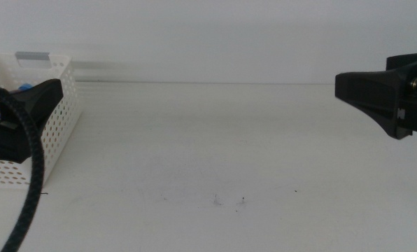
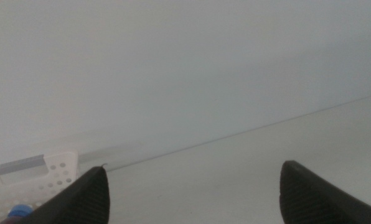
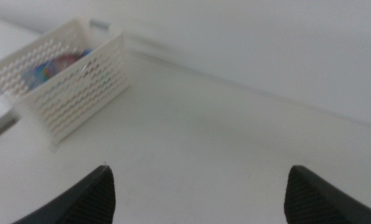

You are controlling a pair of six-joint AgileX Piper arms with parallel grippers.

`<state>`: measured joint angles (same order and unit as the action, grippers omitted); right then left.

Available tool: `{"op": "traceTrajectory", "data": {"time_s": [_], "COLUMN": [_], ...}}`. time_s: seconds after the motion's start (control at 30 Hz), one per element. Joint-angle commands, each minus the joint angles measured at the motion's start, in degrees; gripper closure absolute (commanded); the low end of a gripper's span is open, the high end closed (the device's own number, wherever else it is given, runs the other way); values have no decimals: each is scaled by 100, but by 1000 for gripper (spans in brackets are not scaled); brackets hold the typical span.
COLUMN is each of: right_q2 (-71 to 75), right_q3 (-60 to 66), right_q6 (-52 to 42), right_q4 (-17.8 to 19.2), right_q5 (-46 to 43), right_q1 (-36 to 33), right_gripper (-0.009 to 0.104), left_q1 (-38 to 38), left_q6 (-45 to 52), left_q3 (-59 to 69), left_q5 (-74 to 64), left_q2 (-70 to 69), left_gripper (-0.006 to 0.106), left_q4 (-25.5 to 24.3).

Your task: Use arms to grab the bottles and put them into the dustbin to the left of the table.

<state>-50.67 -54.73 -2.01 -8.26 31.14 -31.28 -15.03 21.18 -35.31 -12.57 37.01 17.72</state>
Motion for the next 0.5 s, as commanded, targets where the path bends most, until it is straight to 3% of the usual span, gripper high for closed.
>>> {"op": "traceTrajectory", "data": {"time_s": [0.0,0.1,0.3,0.47], "right_q2": [126,304,1530,3482], "right_q3": [437,1124,2693,4258], "right_q6": [-36,-36,-36,-36], "right_q4": [-113,-298,476,477], "right_q5": [-793,-1554,-1581,-1581], "right_q1": [244,903,2050,2657], "right_gripper": [11,11,11,11], "left_q1": [-36,-36,173,1057], "left_q6": [-20,-20,-20,-20], "left_q3": [35,38,752,2188], "left_q5": [78,78,289,248], "left_q2": [-36,-36,-705,-1964], "left_gripper": [7,7,7,7], "left_q4": [20,146,-179,-166]}}
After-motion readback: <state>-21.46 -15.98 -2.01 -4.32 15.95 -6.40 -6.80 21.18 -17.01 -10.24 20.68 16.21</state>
